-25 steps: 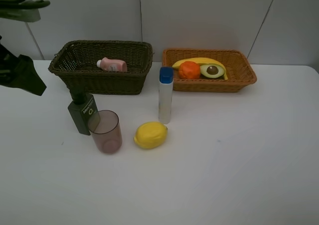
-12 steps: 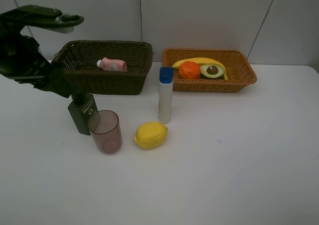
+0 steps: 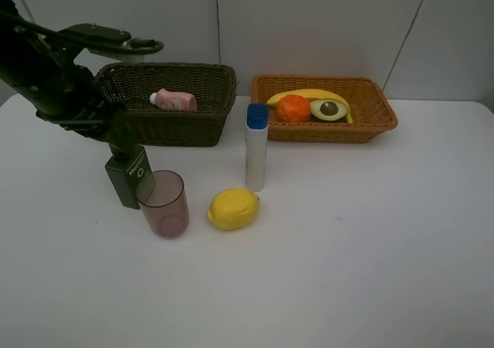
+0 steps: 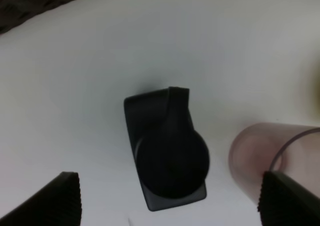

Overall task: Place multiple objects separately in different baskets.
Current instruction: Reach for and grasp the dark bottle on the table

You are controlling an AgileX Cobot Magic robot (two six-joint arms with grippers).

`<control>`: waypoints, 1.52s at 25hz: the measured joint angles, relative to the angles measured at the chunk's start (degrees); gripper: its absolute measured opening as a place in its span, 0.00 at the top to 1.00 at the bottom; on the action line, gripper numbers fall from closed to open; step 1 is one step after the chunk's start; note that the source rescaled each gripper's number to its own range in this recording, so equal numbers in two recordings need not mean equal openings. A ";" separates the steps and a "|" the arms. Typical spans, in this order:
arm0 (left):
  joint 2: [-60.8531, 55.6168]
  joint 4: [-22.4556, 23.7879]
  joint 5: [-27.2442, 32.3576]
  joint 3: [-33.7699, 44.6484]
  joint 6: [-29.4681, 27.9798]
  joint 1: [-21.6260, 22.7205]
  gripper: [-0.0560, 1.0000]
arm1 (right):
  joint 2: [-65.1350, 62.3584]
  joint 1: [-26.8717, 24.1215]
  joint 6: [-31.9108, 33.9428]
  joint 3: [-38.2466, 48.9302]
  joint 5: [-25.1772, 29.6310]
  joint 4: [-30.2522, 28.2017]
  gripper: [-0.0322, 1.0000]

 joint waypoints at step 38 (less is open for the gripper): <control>14.66 1.99 -5.87 -0.35 -1.40 0.00 0.05 | 0.00 0.00 0.00 0.00 0.00 0.00 0.10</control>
